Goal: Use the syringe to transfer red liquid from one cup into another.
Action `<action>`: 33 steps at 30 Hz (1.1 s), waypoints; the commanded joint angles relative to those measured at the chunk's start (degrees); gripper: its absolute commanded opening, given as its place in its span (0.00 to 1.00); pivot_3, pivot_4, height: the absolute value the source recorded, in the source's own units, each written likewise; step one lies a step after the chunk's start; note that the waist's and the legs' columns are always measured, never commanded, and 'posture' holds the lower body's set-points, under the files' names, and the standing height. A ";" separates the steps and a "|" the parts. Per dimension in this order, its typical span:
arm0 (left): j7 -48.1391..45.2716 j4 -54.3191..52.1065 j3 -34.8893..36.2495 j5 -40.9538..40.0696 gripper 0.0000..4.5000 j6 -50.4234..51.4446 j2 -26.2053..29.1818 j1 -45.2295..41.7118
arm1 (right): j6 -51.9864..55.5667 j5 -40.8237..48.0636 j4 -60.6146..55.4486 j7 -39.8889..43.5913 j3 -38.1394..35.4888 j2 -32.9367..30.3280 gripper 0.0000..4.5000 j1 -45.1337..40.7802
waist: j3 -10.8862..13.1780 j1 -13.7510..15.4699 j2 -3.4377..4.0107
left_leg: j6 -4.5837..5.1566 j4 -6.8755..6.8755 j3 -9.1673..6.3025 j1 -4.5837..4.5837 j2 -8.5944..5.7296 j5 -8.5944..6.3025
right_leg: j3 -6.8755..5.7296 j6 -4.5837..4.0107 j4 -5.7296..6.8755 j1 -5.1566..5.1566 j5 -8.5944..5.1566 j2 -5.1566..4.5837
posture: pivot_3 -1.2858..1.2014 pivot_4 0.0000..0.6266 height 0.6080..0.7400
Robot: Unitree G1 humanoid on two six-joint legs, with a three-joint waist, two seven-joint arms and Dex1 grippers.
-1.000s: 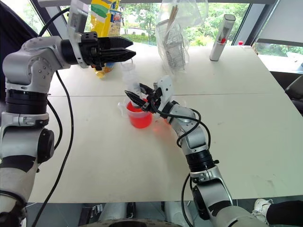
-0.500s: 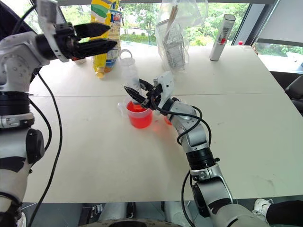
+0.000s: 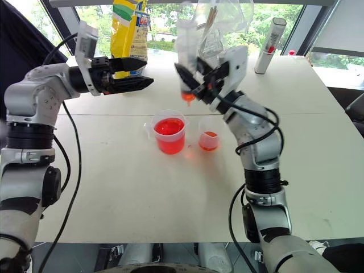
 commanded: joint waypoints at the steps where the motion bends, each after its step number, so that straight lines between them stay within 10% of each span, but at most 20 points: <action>1: -0.72 1.79 -0.25 0.59 0.93 -2.99 -1.99 -3.96 | 3.97 2.77 -7.11 -2.00 -3.61 -3.04 0.31 0.93 | 0.00 0.01 0.00 | 0.00 0.00 0.00 0.00 0.00 0.00 | 0.00 0.00 0.00 0.00 0.00 0.01 | 0.52 0.24 0.99; 28: -4.13 23.94 -2.27 5.93 0.93 -15.03 -21.00 -22.18 | -0.47 0.29 -11.62 -4.83 0.62 -2.44 0.31 17.50 | 0.01 -0.19 0.01 | 0.02 -0.05 -0.03 0.02 -0.01 -0.01 | 0.09 0.01 -0.08 0.00 -0.01 0.28 | 0.52 0.24 0.99; 33: -4.94 24.96 -2.55 7.03 0.42 -15.57 -21.88 -22.05 | -0.65 0.06 -11.54 -4.86 0.76 -2.68 0.31 17.72 | 0.01 -0.19 0.01 | 0.02 -0.06 -0.05 0.03 0.00 -0.01 | 0.09 0.01 -0.07 0.00 -0.01 0.31 | 0.52 0.24 0.99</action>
